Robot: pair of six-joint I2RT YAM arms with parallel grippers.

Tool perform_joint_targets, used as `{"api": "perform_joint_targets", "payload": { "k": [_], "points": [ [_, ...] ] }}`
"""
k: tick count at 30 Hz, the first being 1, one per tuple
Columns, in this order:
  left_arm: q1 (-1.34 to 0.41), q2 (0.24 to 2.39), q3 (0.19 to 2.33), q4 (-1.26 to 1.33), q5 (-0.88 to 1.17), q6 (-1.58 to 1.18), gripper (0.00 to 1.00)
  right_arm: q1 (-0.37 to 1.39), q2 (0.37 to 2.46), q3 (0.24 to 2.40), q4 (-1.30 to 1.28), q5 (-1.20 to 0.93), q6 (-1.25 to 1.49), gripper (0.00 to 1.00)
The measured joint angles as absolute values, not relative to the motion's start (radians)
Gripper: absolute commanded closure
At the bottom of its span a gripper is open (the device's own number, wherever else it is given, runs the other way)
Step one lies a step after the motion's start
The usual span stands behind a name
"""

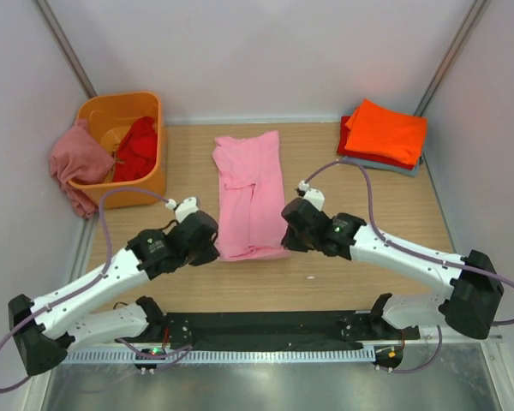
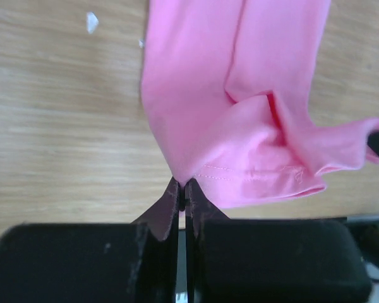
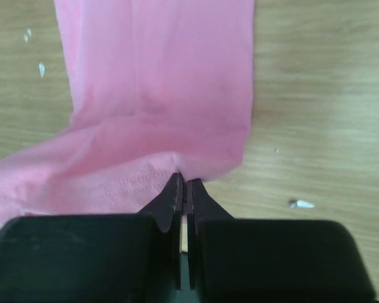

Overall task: Fold and stack the t-shirts
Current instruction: Fold the tshirt

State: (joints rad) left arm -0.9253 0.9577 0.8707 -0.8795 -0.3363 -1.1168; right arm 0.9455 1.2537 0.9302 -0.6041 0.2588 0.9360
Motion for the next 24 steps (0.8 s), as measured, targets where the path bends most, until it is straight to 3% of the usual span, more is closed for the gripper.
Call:
{"api": "perform_joint_targets", "payload": {
  "k": [7, 24],
  "points": [
    [-0.711, 1.145, 0.995, -0.846, -0.231, -0.928, 1.0, 0.806, 1.397, 1.093, -0.617, 0.223, 0.801, 0.99],
    [-0.488, 1.556, 1.27, -0.761, -0.014, -0.702, 1.0, 0.641, 1.666, 1.298, -0.607, 0.126, 0.628, 0.99]
  ]
}}
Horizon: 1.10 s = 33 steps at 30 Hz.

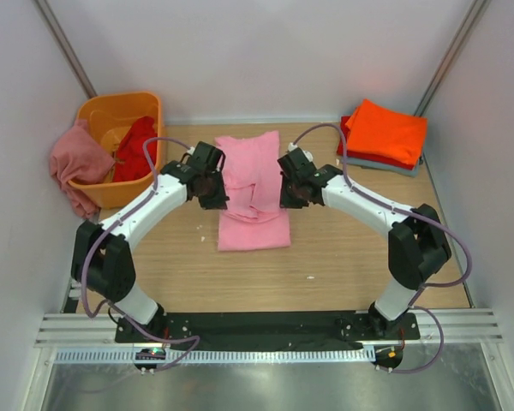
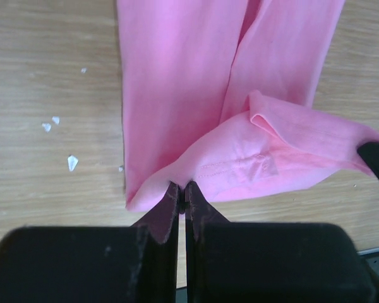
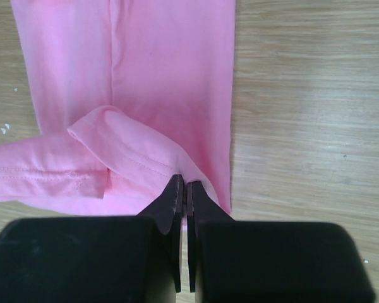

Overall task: Fold and stack the t-shirts
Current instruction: Fold the tshirt

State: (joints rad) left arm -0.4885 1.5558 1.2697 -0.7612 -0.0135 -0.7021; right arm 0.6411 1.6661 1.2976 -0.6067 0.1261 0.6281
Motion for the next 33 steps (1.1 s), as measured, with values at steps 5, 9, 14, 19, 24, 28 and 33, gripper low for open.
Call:
{"api": "perform_joint_targets", "payload": {
  "k": [5, 9, 14, 19, 24, 28, 33],
  "points": [
    [-0.461, 1.657, 1.346, -0.757, 0.017, -0.679, 1.0, 0.611, 1.732, 1.336, -0.604, 0.103, 0.601, 0.99],
    [-0.445, 1.713, 1.369, -0.756, 0.025, -0.671, 1.0, 0.577, 1.793, 1.383, -0.598, 0.083, 0.58, 0.99],
    [-0.421, 1.77, 1.388, -0.756, 0.028, -0.67, 1.0, 0.543, 1.881, 1.459, -0.599, 0.054, 0.552, 0.99],
    [-0.398, 1.776, 1.411, -0.759, 0.03, -0.667, 1.0, 0.534, 1.916, 1.509, -0.599, 0.037, 0.535, 0.99],
    [-0.381, 1.797, 1.459, -0.757, 0.031, -0.662, 1.0, 0.533, 1.932, 1.544, -0.599, 0.03, 0.524, 0.99],
    [-0.371, 1.843, 1.48, -0.751, 0.035, -0.653, 1.0, 0.527, 1.956, 1.565, -0.6, 0.025, 0.524, 0.99],
    [-0.357, 1.938, 1.514, -0.751, 0.051, -0.646, 0.95, 0.504, 2.029, 1.604, -0.601, 0.021, 0.524, 0.99]
  ]
}}
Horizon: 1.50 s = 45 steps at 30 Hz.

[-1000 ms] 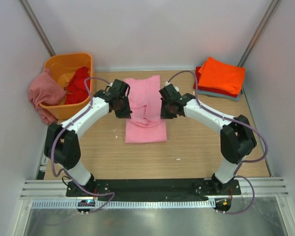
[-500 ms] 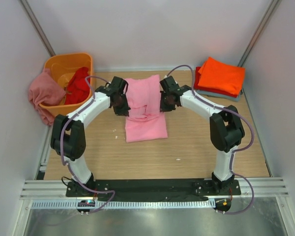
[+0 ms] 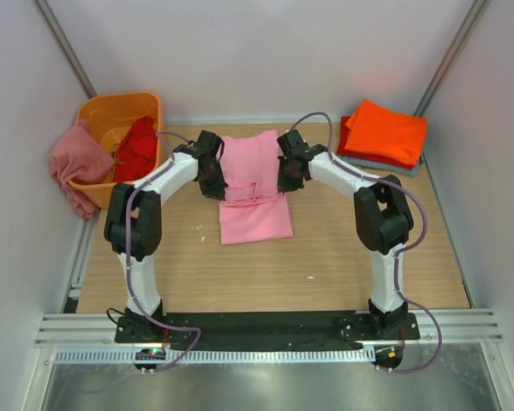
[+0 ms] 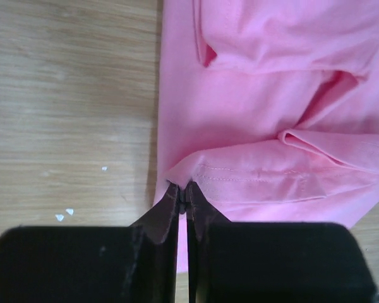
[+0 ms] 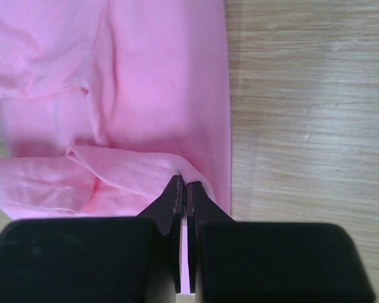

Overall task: Fold and stack the t-shirts
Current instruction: Fold the tshirt

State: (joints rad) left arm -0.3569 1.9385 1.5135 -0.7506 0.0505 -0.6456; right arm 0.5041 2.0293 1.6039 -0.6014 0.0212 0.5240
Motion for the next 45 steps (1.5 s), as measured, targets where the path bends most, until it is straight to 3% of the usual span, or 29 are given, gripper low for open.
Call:
{"api": "perform_joint_targets", "payload": {
  "k": [3, 5, 6, 7, 12, 17, 20, 21, 24, 28, 35, 45],
  "points": [
    [-0.344, 1.996, 1.546, -0.751, 0.058, -0.643, 0.79, 0.49, 2.069, 1.619, -0.61, 0.02, 0.524, 0.94],
    [-0.334, 2.028, 1.578, -0.753, 0.064, -0.638, 0.64, 0.479, 2.098, 1.642, -0.622, 0.019, 0.529, 0.62],
    [-0.329, 2.045, 1.601, -0.755, 0.065, -0.636, 0.57, 0.475, 2.113, 1.659, -0.629, 0.019, 0.531, 0.4],
    [-0.324, 2.061, 1.629, -0.762, 0.068, -0.635, 0.47, 0.47, 2.129, 1.681, -0.636, 0.017, 0.533, 0.34],
    [-0.308, 2.111, 1.808, -0.819, 0.062, -0.612, 0.37, 0.444, 2.167, 1.81, -0.685, 0.015, 0.514, 0.28],
    [-0.306, 2.048, 1.856, -0.854, 0.033, -0.585, 0.4, 0.429, 2.111, 1.837, -0.704, 0.046, 0.505, 0.3],
    [-0.31, 1.952, 1.78, -0.843, 0.015, -0.573, 0.47, 0.426, 1.998, 1.73, -0.681, 0.038, 0.502, 0.45],
    [-0.312, 1.907, 1.732, -0.837, 0.011, -0.569, 0.48, 0.426, 1.959, 1.686, -0.664, 0.024, 0.505, 0.58],
    [-0.324, 1.797, 1.598, -0.824, 0.014, -0.571, 0.52, 0.429, 1.841, 1.545, -0.619, -0.041, 0.509, 0.76],
    [-0.365, 1.752, 1.475, -0.796, 0.022, -0.582, 0.54, 0.437, 1.821, 1.46, -0.553, -0.145, 0.514, 0.91],
    [-0.513, 1.743, 1.301, -0.729, 0.043, -0.636, 0.57, 0.451, 1.892, 1.39, -0.485, -0.278, 0.514, 0.96],
    [-0.582, 1.681, 1.148, -0.619, 0.076, -0.696, 0.59, 0.471, 1.839, 1.088, -0.39, -0.342, 0.515, 0.96]
  ]
}}
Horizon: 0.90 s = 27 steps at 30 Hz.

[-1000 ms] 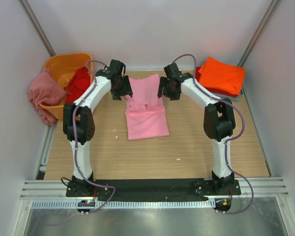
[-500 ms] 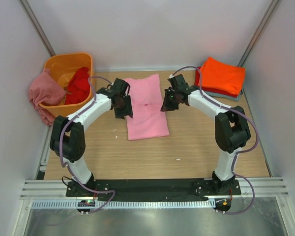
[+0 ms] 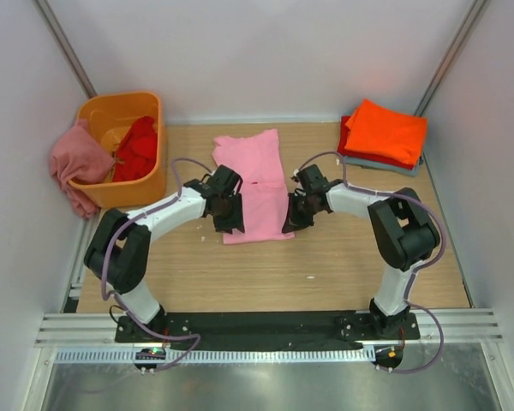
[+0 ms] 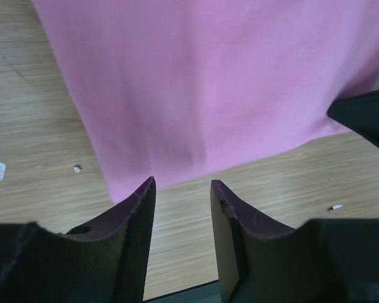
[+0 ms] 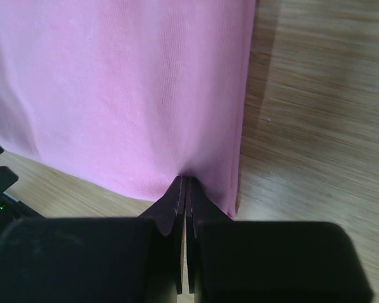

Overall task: Fold and stack the t-shirts
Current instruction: Fold the tshirt

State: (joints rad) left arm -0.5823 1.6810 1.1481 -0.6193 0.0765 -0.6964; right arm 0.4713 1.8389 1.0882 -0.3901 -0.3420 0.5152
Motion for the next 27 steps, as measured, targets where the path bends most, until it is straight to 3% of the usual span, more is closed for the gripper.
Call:
{"api": "perform_joint_targets", "payload": {
  "k": [11, 13, 17, 20, 21, 23, 27],
  "points": [
    [-0.583, 1.677, 0.978, -0.513, 0.088, -0.723, 0.62, 0.47, 1.729, 0.931, -0.281, -0.336, 0.533, 0.96],
    [-0.587, 1.65, 0.945, -0.491, 0.088, -0.727, 0.59, 0.475, 1.689, 0.894, -0.292, -0.32, 0.542, 0.94],
    [-0.601, 1.582, 0.907, -0.524, 0.069, -0.727, 0.51, 0.513, 1.602, 0.868, -0.401, -0.263, 0.555, 0.58],
    [-0.603, 1.534, 0.943, -0.608, 0.044, -0.717, 0.37, 0.569, 1.509, 0.894, -0.52, -0.192, 0.556, 0.39],
    [-0.606, 1.517, 0.968, -0.633, 0.034, -0.715, 0.3, 0.58, 1.485, 0.907, -0.545, -0.179, 0.555, 0.35],
    [-0.61, 1.472, 1.015, -0.669, 0.016, -0.708, 0.27, 0.593, 1.423, 0.938, -0.583, -0.138, 0.553, 0.27],
    [-0.617, 1.348, 1.029, -0.68, -0.008, -0.709, 0.29, 0.589, 1.327, 0.938, -0.584, -0.083, 0.557, 0.26]
  ]
}}
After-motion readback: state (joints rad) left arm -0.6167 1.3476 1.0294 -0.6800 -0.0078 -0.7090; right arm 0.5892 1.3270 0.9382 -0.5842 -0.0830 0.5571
